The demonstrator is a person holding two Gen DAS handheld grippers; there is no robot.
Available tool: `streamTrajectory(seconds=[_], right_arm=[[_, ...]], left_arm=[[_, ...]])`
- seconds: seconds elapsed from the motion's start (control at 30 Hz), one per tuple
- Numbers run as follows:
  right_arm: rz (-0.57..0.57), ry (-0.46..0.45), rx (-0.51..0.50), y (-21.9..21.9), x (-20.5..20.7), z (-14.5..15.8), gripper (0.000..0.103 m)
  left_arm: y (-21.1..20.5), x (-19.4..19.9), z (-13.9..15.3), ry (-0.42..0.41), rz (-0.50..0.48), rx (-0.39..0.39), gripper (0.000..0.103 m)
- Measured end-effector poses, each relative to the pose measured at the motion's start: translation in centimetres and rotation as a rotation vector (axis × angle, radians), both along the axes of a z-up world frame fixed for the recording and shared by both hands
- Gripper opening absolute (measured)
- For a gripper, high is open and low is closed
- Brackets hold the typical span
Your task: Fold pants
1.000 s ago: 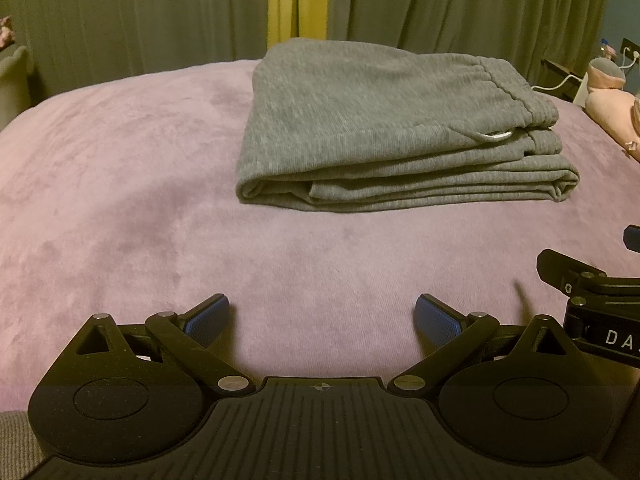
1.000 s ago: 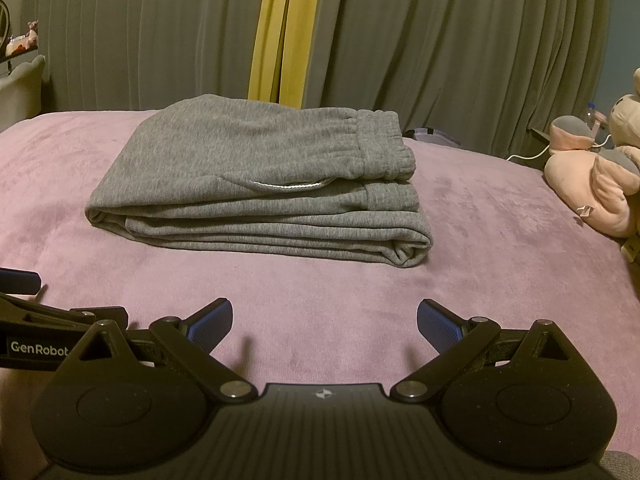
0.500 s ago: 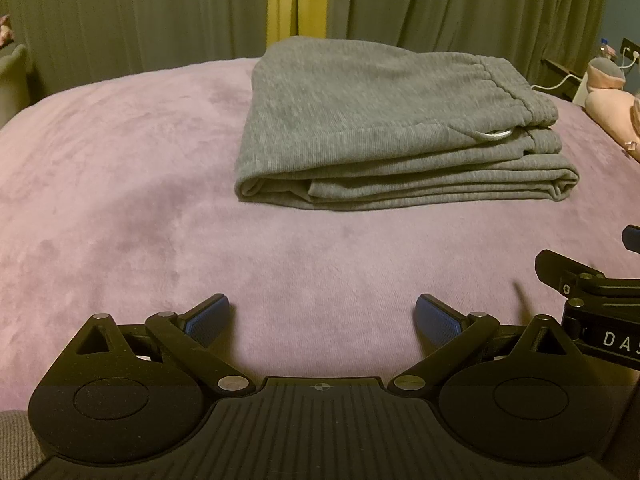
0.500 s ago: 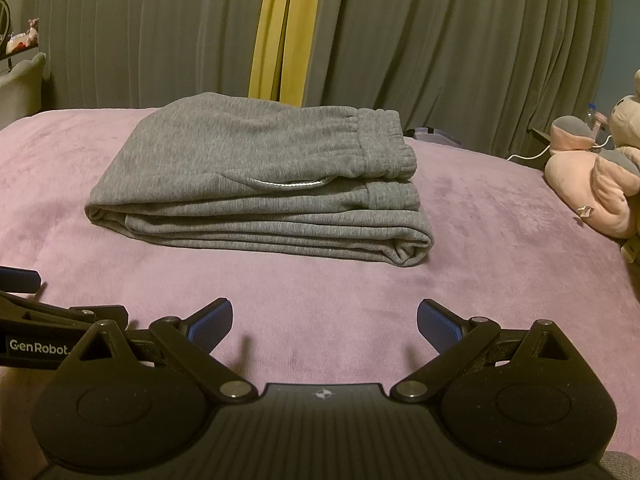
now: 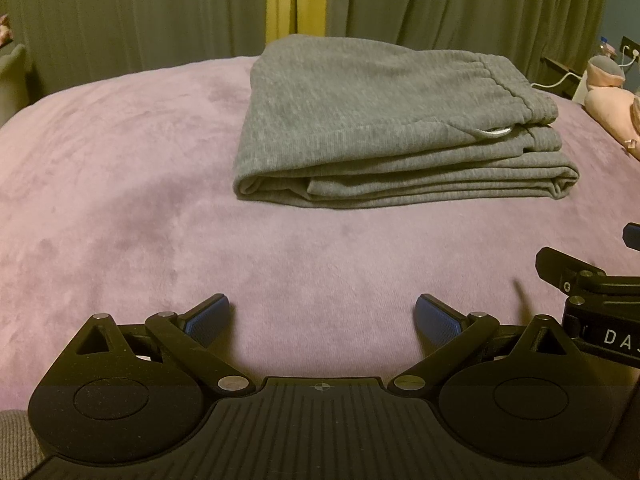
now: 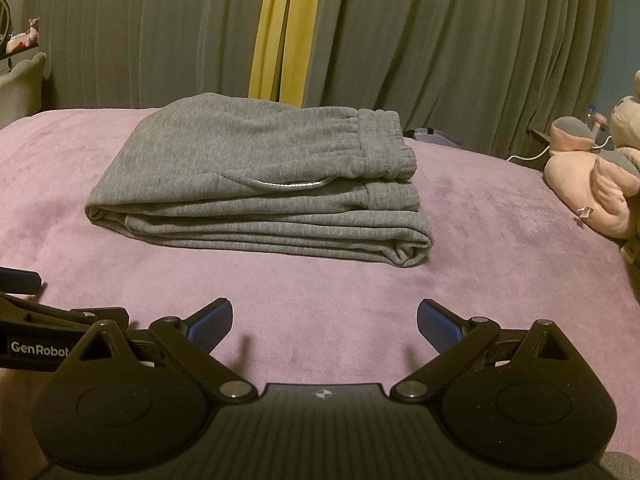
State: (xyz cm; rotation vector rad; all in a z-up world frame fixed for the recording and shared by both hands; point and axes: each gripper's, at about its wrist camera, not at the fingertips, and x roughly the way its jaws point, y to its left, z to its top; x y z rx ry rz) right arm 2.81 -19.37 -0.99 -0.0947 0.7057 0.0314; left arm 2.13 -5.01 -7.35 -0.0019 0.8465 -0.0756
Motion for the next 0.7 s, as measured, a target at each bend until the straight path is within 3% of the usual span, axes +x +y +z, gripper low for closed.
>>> streamTrajectory(seconds=[0.7], right_arm=[[0.0, 0.0, 0.0, -0.04, -0.05, -0.03, 0.099]], left_arm=[[0.0, 0.06, -0.14, 0.01, -0.009, 0.007, 0.102]])
